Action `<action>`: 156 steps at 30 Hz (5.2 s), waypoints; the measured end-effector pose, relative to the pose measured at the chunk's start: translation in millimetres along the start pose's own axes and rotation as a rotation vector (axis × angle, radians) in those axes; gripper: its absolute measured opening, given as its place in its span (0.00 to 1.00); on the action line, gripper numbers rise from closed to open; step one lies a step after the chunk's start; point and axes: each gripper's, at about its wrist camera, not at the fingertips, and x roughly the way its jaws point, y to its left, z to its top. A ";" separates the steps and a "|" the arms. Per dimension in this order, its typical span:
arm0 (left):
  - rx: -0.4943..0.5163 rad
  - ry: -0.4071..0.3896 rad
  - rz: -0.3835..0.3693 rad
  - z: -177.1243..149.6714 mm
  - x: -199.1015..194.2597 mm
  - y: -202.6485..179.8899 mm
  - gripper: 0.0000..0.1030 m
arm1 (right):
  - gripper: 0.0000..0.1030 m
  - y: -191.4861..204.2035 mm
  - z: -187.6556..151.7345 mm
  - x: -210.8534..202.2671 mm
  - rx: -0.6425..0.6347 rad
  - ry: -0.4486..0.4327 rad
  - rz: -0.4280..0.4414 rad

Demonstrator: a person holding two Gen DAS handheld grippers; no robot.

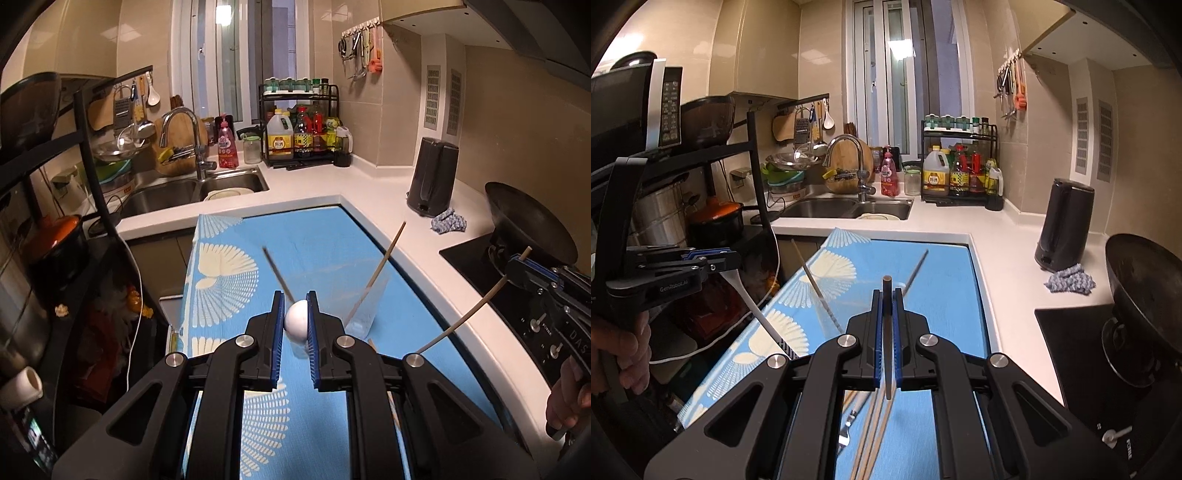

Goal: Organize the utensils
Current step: 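Carry the spoon and chopstick over the container and open both tools to release them, then move both tools back down to the remaining chopsticks and position around them, then grasp a wooden chopstick with the left tool while the right tool grasps another chopstick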

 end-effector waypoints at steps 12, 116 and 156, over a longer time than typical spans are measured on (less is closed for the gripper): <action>-0.004 -0.080 0.008 75.0 26.6 4.1 0.12 | 0.05 10.4 88.0 30.0 -0.006 -0.138 0.031; -0.133 0.089 -0.013 -267.2 49.2 -47.5 0.06 | 0.05 -1.4 -267.8 37.5 0.177 0.264 -0.118; -0.085 0.051 0.041 -270.0 48.7 -55.7 0.06 | 0.06 7.9 -272.6 34.6 0.094 0.213 -0.144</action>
